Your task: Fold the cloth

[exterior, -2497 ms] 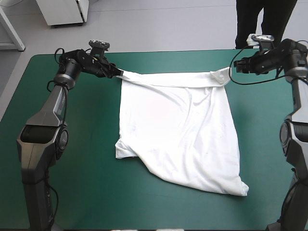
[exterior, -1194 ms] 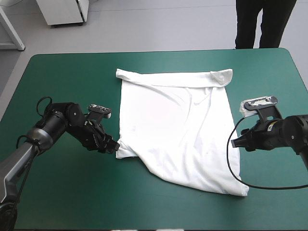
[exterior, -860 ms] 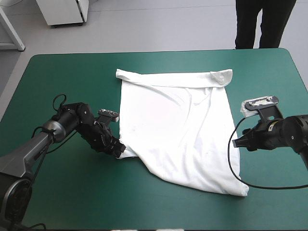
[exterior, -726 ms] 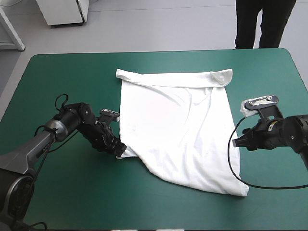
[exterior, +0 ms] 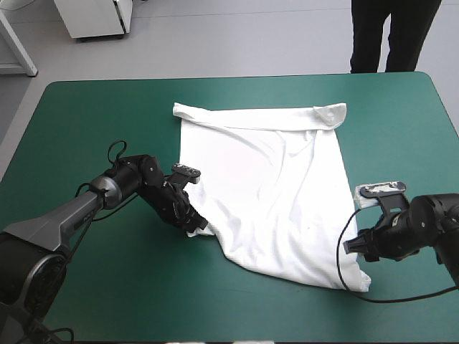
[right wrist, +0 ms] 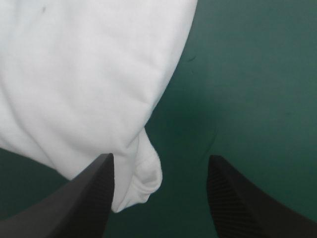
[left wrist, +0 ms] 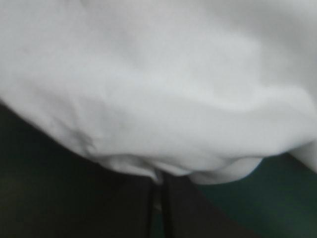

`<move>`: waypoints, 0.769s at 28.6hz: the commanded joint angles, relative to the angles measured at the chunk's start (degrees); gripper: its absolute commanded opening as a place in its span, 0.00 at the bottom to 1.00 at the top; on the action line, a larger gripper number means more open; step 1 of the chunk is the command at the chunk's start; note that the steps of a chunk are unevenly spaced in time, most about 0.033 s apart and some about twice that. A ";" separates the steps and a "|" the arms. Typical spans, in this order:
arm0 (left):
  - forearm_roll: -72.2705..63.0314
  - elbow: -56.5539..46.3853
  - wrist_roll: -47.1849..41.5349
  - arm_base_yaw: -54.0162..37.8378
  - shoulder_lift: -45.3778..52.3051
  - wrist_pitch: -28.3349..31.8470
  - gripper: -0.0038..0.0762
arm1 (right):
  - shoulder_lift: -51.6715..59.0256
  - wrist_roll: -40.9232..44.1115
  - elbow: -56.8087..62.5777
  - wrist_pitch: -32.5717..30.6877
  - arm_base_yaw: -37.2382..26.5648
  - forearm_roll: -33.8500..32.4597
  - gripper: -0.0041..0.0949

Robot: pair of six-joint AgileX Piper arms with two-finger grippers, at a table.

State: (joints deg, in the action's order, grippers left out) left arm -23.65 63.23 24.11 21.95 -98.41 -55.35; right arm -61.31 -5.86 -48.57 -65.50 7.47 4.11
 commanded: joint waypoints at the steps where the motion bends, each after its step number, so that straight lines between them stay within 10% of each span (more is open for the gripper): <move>1: -1.50 -0.11 0.03 1.27 0.34 -1.20 0.04 | 2.76 -0.01 1.77 -0.76 0.10 2.33 0.59; 22: -0.49 0.58 -0.51 1.27 1.05 -5.98 0.04 | 4.65 -0.78 16.39 10.05 0.10 4.03 0.58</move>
State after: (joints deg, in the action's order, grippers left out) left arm -24.92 63.28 24.06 22.63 -98.54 -59.31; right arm -57.21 -5.96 -31.47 -58.77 7.47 6.43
